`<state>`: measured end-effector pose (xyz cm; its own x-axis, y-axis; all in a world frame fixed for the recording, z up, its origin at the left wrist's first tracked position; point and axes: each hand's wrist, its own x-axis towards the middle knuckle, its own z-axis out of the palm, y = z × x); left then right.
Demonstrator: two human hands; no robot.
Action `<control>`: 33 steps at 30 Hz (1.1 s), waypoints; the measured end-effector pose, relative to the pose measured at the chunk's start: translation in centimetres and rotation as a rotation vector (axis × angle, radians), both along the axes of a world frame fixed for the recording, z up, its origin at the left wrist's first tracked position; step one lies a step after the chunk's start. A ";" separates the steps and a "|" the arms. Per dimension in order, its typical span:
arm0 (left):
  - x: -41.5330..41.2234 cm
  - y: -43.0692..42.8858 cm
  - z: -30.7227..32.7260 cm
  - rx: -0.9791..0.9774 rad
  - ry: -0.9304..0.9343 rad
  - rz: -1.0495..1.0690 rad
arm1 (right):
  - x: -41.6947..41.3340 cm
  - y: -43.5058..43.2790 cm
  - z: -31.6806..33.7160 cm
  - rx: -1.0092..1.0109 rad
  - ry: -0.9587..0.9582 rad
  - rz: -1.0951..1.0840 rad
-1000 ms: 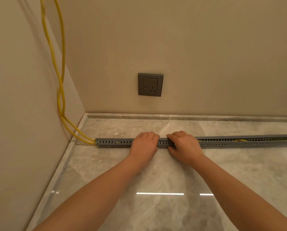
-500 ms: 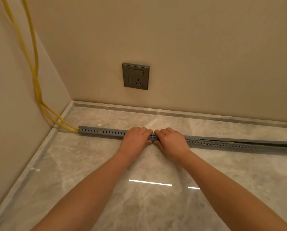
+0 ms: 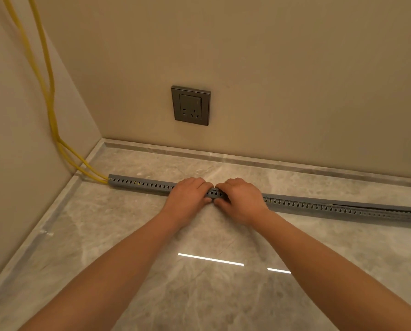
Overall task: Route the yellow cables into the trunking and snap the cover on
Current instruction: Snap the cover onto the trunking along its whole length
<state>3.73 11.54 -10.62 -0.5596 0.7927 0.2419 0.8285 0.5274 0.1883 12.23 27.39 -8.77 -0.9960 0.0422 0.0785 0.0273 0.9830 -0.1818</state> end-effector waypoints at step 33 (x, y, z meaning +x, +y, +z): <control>2.7 3.0 2.6 -0.239 -0.192 0.078 | -1.3 2.2 5.3 0.159 -0.630 0.084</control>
<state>6.48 14.56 -7.97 -0.6384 0.7672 -0.0621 0.7451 0.6362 0.2004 10.91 29.62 -3.51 -0.8530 -0.0015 -0.5218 0.0035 1.0000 -0.0086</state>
